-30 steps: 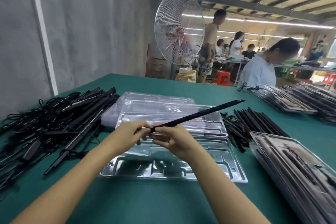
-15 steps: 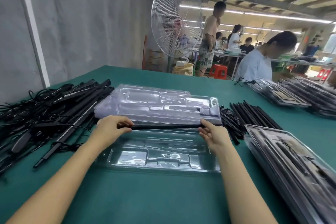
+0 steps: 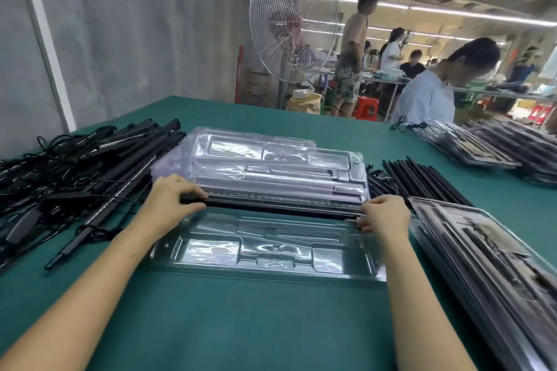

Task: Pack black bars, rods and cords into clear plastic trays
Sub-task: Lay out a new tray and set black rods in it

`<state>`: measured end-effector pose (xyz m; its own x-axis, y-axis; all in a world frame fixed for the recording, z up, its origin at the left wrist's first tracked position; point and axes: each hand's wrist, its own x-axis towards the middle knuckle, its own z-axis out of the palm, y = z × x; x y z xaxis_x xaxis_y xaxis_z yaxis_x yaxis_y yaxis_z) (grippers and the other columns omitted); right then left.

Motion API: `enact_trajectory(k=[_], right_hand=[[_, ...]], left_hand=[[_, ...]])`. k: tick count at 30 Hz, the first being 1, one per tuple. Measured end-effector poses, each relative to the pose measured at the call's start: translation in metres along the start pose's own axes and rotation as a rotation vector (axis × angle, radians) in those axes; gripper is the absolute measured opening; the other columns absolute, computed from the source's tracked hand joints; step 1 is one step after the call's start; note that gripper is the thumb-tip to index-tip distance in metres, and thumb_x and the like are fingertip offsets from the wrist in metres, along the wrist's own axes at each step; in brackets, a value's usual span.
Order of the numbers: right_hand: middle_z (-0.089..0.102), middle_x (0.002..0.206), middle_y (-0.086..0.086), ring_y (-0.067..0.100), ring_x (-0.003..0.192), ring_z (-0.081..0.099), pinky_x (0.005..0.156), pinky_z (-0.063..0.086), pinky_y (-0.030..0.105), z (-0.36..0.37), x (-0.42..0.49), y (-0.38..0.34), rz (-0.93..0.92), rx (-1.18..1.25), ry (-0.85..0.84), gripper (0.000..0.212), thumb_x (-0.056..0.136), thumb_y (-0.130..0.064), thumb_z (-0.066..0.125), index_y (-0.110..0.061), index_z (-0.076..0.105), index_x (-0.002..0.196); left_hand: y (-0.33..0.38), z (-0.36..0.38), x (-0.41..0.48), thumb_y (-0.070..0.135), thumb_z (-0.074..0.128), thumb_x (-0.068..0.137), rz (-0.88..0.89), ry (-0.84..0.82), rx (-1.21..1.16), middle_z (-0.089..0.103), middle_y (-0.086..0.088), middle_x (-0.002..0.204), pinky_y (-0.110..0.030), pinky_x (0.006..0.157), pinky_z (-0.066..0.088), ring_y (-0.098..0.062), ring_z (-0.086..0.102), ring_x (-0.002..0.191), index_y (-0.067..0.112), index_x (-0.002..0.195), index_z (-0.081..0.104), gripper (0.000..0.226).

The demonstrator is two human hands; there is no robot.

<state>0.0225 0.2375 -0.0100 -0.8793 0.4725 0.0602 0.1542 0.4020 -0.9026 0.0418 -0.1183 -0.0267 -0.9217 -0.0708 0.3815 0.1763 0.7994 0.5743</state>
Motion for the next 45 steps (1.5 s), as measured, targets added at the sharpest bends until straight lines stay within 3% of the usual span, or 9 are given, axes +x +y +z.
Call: enact_trajectory(k=[2, 7, 15, 22, 25, 29, 31, 37, 45], right_hand=[[0.063, 0.067, 0.011, 0.028, 0.062, 0.065, 0.061, 0.056, 0.042, -0.007, 0.004, 0.001, -0.052, -0.057, 0.089, 0.02, 0.085, 0.0, 0.057, -0.005, 0.061, 0.066], [0.066, 0.082, 0.012, 0.019, 0.068, 0.054, 0.055, 0.036, 0.025, -0.013, 0.003, 0.006, -0.082, -0.214, 0.073, 0.008, 0.083, -0.013, 0.065, -0.005, 0.066, 0.082], [0.05, 0.094, 0.008, 0.02, 0.081, 0.048, 0.052, 0.033, 0.028, -0.002, 0.0, 0.008, 0.013, -0.223, -0.112, 0.053, 0.077, -0.03, 0.077, -0.006, 0.041, 0.106], [0.052, 0.102, 0.013, 0.032, 0.092, 0.061, 0.071, 0.052, 0.039, -0.001, 0.003, 0.009, 0.086, -0.062, -0.15, 0.051, 0.076, -0.017, 0.078, -0.006, 0.038, 0.107], [0.051, 0.096, 0.011, 0.025, 0.082, 0.057, 0.061, 0.048, 0.034, -0.003, 0.004, 0.009, 0.096, -0.075, -0.161, 0.049, 0.074, -0.017, 0.079, -0.007, 0.04, 0.102], [0.059, 0.079, 0.015, 0.025, 0.071, 0.056, 0.071, 0.054, 0.041, -0.012, 0.012, 0.011, 0.118, -0.124, -0.193, 0.022, 0.079, -0.006, 0.071, -0.004, 0.05, 0.073], [0.054, 0.077, 0.017, 0.024, 0.072, 0.05, 0.07, 0.052, 0.042, -0.014, 0.018, 0.014, 0.079, -0.198, -0.08, 0.018, 0.082, 0.0, 0.058, -0.006, 0.047, 0.07], [0.063, 0.113, 0.016, 0.029, 0.098, 0.059, 0.071, 0.044, 0.027, -0.005, 0.016, 0.027, -0.055, -0.365, -0.093, 0.03, 0.087, 0.002, 0.052, -0.005, 0.061, 0.115], [0.065, 0.075, 0.004, 0.012, 0.06, 0.048, 0.053, 0.039, 0.023, -0.004, 0.013, 0.032, -0.097, -0.273, -0.116, 0.022, 0.082, -0.03, 0.072, -0.009, 0.071, 0.089]], left_hand=[[0.0, 0.001, 0.0, 0.015, 0.08, 0.072, 0.004, 0.006, -0.006, 0.058, -0.002, 0.088, -0.035, 0.084, 0.041, -0.022, 0.049, 0.093, 0.026, 0.085, 0.07, 0.02], [-0.003, 0.002, 0.0, 0.016, 0.083, 0.068, 0.001, 0.024, -0.051, 0.061, -0.001, 0.086, -0.04, 0.085, 0.046, -0.022, 0.056, 0.09, 0.023, 0.075, 0.062, 0.023], [-0.004, 0.002, 0.002, 0.015, 0.076, 0.077, -0.014, 0.111, -0.097, 0.059, -0.011, 0.092, -0.03, 0.077, 0.041, -0.024, 0.055, 0.085, 0.022, 0.076, 0.069, 0.01], [-0.009, 0.011, 0.008, 0.03, 0.081, 0.072, -0.252, 0.185, -0.113, 0.058, -0.005, 0.098, -0.023, 0.066, 0.041, -0.019, 0.057, 0.081, 0.015, 0.098, 0.049, 0.043], [-0.012, 0.011, 0.01, 0.034, 0.08, 0.072, -0.348, 0.146, -0.155, 0.062, 0.0, 0.082, -0.022, 0.053, 0.036, -0.014, 0.059, 0.066, 0.016, 0.105, 0.045, 0.052], [-0.028, 0.004, 0.015, 0.021, 0.083, 0.07, -0.46, 0.103, -0.338, 0.069, -0.013, 0.092, -0.041, 0.079, 0.052, -0.028, 0.065, 0.083, 0.001, 0.113, 0.058, 0.054], [-0.036, -0.001, 0.014, 0.015, 0.082, 0.07, -0.461, 0.102, -0.378, 0.069, -0.009, 0.082, -0.035, 0.071, 0.049, -0.024, 0.062, 0.074, -0.001, 0.101, 0.066, 0.038], [-0.046, -0.014, 0.011, 0.005, 0.076, 0.069, -0.523, 0.01, -0.667, 0.066, -0.011, 0.086, -0.023, 0.069, 0.042, -0.016, 0.058, 0.074, 0.002, 0.09, 0.066, 0.023], [-0.048, -0.02, 0.01, 0.014, 0.079, 0.048, -0.557, -0.062, -0.726, 0.067, -0.009, 0.088, -0.023, 0.064, 0.043, -0.017, 0.06, 0.075, 0.004, 0.09, 0.064, 0.045]])
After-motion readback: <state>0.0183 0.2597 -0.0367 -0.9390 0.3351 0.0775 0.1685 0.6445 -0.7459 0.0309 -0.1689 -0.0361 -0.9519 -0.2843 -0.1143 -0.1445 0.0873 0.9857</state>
